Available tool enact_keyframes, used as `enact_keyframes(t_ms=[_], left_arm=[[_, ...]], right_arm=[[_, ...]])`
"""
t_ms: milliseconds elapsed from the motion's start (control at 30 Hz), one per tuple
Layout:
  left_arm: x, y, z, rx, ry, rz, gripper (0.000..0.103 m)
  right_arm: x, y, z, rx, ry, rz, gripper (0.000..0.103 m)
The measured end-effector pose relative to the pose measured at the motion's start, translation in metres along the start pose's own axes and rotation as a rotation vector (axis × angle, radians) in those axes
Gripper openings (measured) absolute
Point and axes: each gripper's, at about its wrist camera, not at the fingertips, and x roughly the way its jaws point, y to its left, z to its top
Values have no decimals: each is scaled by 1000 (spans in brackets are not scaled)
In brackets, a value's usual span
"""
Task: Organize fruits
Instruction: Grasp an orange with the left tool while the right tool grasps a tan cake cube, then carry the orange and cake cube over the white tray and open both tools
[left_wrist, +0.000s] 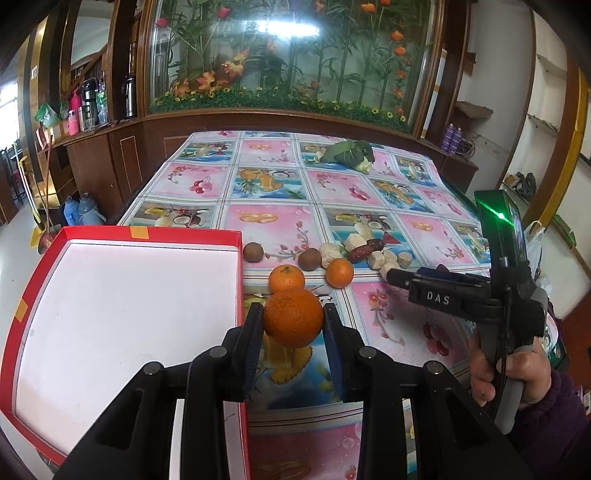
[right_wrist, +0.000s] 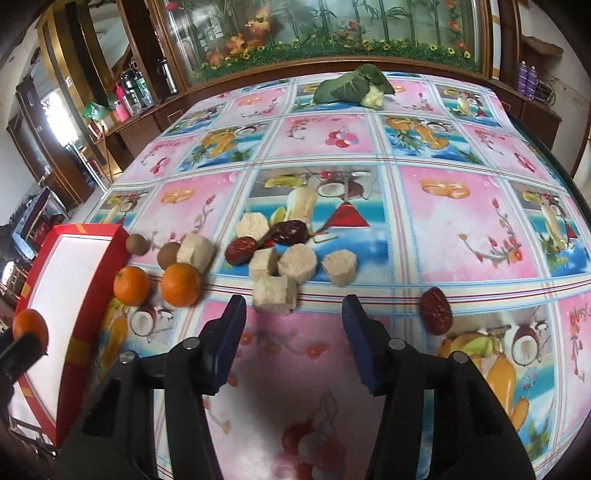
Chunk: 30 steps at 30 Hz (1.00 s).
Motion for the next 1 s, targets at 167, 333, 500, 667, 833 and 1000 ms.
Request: enact_keyframes(t_ms=[167,333,500,667,833,1000], left_arm=[[0,3,0,-8,0,-10,32],[-2,11,-1,-26,-9,-5,32],[-3,21,-3,-47,-11,7,32],[-9,42,-6,-72,-22,46,32],[-19,69,-8,-107,-39,118,32],[-29,99,-12,-142,-53,209,32]], right_arm=[[12,14,3,-25,10,-19,38],[14,11,4,-8,-10,-32,28],[9,7,3,15,-28,-35,28],[-13,24,-4,15,-94,47,28],[-31,79,-15,-70,-141,179,28],[-37,145,-27,-189,-122,310,28]])
